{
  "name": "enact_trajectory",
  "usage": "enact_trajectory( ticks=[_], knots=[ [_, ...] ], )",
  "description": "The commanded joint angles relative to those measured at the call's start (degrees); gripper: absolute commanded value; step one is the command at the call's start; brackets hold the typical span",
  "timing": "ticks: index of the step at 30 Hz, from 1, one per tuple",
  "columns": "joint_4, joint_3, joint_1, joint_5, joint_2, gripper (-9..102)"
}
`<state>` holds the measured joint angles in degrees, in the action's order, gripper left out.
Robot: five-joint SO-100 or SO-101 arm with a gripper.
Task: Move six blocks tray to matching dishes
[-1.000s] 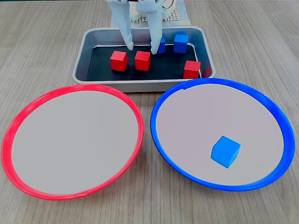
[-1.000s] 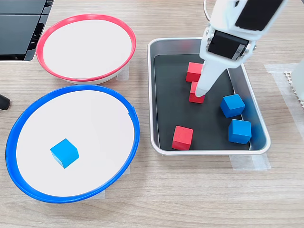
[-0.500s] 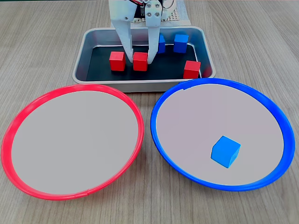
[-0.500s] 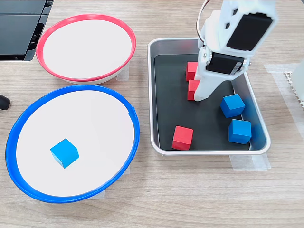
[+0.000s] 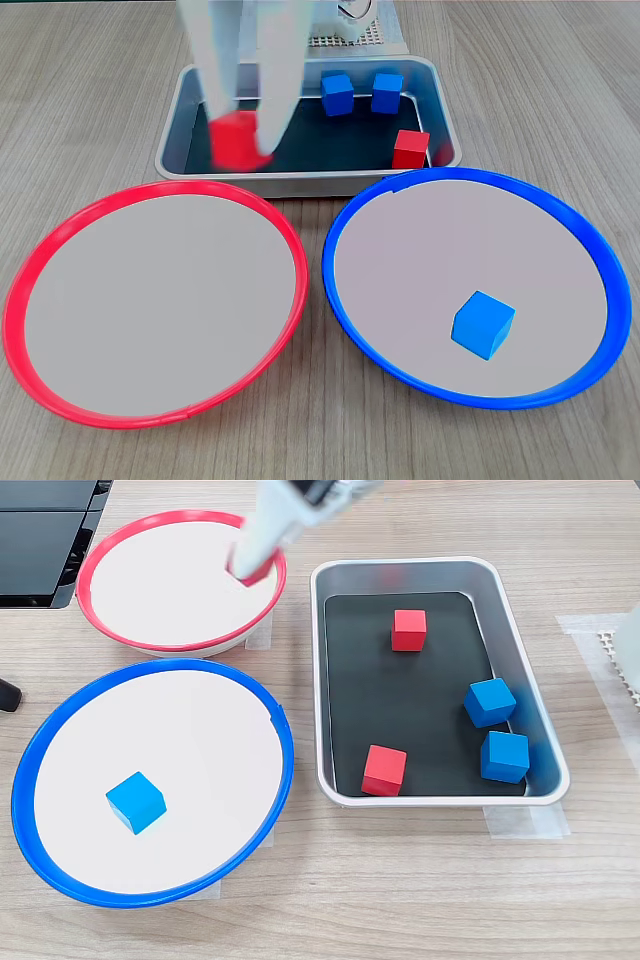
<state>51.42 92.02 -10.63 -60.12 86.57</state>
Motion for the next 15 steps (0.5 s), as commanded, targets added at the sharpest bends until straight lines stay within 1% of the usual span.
enact_trajectory(
  ticks=[1,3,5,8,11,12,13,15],
  knots=[
    [-6.9,-8.9,-3.2,0.3,-7.9,0],
    [-9.5,-10.8,-4.6,-0.9,-12.7,1],
    [-11.1,-11.5,-5.7,-1.8,-15.8,5],
    [-10.6,-10.3,-6.8,-2.7,-17.1,11],
    [-7.6,-9.0,-6.9,-2.5,-15.7,17],
    [-6.0,-8.8,-6.9,-2.3,-14.9,17],
    [-3.5,-8.9,-6.7,-2.3,-13.8,15],
    [2.9,-9.4,-6.5,-2.5,-11.2,7]
  ],
)
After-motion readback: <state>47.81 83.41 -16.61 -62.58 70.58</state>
